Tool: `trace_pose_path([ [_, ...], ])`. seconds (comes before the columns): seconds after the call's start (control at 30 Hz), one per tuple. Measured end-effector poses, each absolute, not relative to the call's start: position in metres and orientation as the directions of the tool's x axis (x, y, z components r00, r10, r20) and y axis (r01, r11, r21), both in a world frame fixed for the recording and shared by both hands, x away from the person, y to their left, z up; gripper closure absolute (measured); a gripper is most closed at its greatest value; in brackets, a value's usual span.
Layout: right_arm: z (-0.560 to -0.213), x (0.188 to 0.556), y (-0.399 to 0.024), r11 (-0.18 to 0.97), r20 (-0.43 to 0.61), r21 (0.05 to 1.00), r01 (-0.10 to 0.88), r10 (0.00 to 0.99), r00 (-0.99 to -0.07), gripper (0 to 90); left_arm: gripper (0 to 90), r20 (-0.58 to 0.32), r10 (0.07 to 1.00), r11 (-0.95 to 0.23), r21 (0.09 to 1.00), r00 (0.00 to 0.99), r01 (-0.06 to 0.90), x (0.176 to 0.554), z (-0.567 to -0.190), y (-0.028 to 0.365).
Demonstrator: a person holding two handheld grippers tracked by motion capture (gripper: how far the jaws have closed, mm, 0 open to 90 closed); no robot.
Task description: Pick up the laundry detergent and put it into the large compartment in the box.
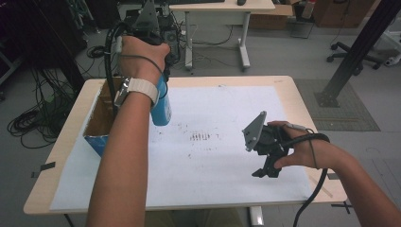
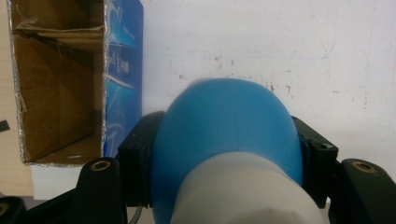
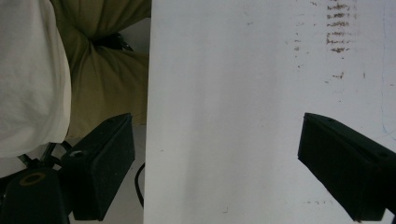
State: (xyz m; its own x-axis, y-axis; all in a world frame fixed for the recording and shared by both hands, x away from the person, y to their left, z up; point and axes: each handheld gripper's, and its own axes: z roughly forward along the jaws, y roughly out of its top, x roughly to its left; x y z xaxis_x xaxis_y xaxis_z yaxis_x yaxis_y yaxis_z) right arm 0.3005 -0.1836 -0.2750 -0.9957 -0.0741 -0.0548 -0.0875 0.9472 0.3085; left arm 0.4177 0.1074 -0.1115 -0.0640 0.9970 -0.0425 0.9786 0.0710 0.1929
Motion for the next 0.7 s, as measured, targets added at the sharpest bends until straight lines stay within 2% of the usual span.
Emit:
trace_pose_path([
  [0.7,-0.270,0.301,-0.180,0.950,-0.059,0.305,-0.067,-0.051,-0.997,11.4,37.4,-0.046,0.998,0.040,0.198,-0.032,0.979,0.413,-0.083,0.129],
])
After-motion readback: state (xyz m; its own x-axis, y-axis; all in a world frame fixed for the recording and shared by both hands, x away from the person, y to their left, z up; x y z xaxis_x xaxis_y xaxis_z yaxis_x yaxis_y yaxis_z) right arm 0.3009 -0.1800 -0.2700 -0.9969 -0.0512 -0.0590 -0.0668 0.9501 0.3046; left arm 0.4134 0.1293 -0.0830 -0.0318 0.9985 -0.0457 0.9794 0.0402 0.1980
